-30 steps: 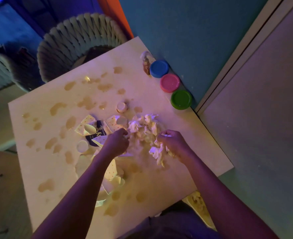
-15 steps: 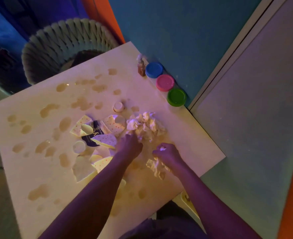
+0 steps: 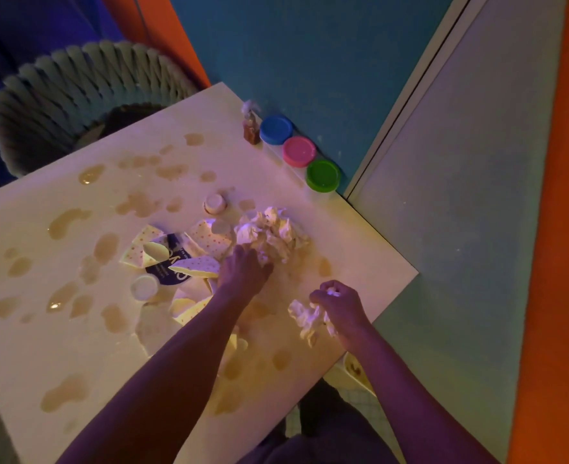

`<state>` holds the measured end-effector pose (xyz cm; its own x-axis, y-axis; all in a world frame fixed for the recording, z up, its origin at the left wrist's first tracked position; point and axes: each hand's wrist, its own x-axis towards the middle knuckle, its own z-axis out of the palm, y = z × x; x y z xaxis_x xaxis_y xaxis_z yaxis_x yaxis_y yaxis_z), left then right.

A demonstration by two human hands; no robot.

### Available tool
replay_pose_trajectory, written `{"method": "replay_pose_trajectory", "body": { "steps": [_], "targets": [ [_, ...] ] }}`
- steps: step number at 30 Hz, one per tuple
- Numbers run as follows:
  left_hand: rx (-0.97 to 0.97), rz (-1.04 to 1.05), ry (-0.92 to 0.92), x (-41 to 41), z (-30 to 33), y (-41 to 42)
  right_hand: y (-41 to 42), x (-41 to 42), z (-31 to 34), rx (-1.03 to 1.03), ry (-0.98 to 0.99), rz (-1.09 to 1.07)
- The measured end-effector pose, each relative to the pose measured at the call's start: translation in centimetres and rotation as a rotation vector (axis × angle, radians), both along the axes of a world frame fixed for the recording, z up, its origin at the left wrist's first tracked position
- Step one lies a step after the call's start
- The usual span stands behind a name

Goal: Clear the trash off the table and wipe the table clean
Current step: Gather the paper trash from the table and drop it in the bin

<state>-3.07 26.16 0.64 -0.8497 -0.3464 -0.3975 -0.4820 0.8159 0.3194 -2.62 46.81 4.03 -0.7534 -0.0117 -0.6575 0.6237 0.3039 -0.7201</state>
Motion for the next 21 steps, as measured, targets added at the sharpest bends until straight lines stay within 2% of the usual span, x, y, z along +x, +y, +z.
{"method": "replay_pose_trajectory", "body": {
  "steps": [5,21],
  "targets": [
    [0.009,0.115,0.054,-0.9,0.0,-0.2,0.3,1.6,-0.3,0.028,0.02,-0.083],
    [0.15,0.352,-0.039,-1.7,-1.9,0.7,2.2,1.2,-1.2,-0.077,-0.007,-0.27]
  ]
}}
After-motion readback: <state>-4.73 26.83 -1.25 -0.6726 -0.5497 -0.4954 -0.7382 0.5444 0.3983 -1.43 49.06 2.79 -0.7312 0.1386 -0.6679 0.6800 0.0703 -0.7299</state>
